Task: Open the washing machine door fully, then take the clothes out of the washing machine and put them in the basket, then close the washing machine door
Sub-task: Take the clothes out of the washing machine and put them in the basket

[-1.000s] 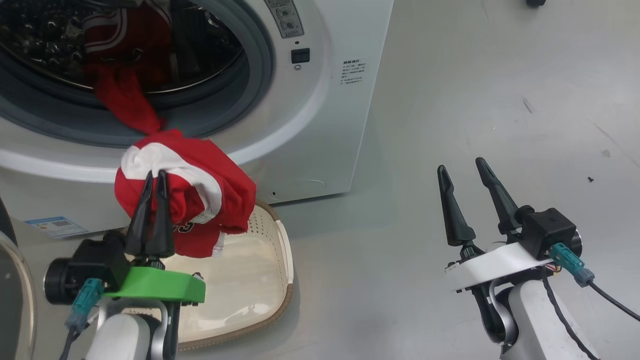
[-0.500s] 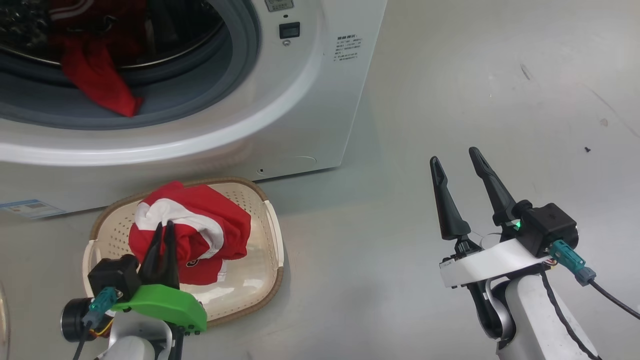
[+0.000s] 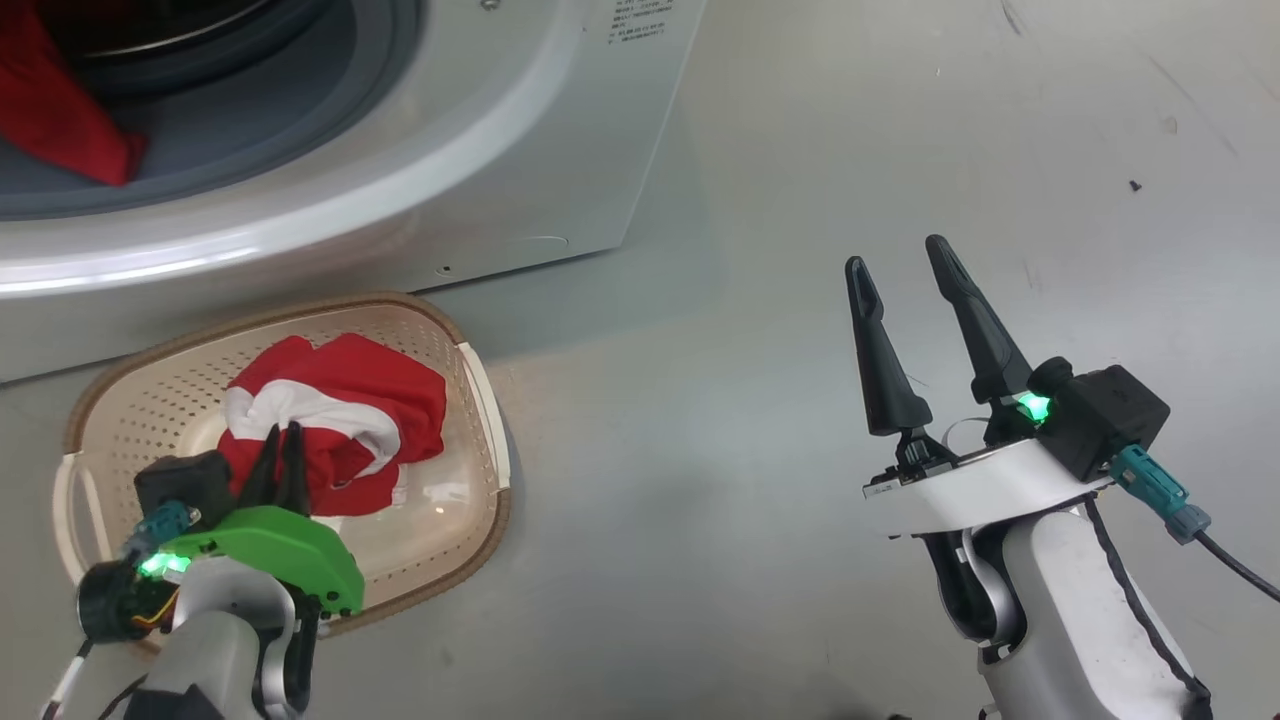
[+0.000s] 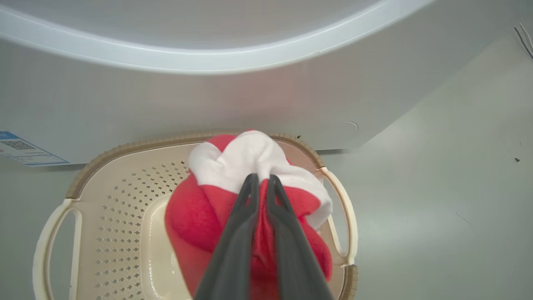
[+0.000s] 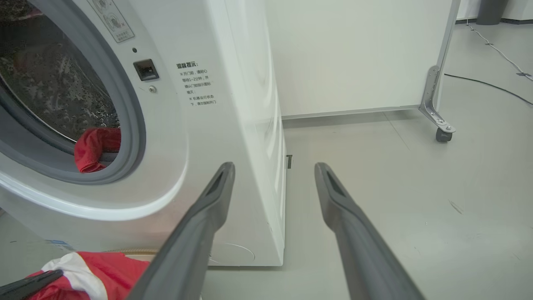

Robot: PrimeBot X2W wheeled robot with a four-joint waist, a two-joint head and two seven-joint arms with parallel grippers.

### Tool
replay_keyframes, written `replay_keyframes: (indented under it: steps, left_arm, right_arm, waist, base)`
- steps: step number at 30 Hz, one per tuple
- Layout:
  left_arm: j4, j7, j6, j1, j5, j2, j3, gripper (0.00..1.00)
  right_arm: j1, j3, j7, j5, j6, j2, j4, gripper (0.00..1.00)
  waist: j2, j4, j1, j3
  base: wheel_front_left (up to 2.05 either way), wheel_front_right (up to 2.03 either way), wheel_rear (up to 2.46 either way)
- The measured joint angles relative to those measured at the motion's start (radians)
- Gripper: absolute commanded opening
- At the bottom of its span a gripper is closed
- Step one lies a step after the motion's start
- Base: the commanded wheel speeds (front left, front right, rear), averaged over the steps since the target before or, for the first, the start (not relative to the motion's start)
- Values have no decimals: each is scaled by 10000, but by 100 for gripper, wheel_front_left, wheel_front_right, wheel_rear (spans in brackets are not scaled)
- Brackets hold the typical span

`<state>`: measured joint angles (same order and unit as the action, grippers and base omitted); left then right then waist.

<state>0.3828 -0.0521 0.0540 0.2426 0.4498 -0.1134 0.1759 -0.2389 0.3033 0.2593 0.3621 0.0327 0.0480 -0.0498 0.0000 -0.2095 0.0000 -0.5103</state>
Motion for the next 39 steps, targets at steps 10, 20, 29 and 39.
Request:
replay_keyframes:
  steps: [10, 20, 29, 39]
  left_arm:
    - [1344, 700, -341, 1416, 194, -290, -69, 0]
    - [3022, 1126, -508, 2283, 876, -56, -470, 0]
    - [3902, 1122, -598, 2990, 1062, 102, -594, 0]
    - [4867, 746, -815, 3220, 1260, 186, -748, 100]
  right_arm:
    - [-579, 56, 0, 163, -96, 0, 290, 100]
    - [-968, 121, 0, 247, -178, 0, 324, 100]
    - [-1122, 173, 0, 249, -180, -2, 282, 100]
    - [-1264, 222, 0, 336, -180, -2, 48, 100]
  waist:
    - [0, -508, 0, -1205]
    - [0, -736, 1, -2033]
    - [0, -757, 1, -2153]
    - [0, -754, 0, -1885]
  base:
    - [0, 0, 0]
    - [0, 0, 0]
    - [0, 0, 0]
    - [0, 0, 0]
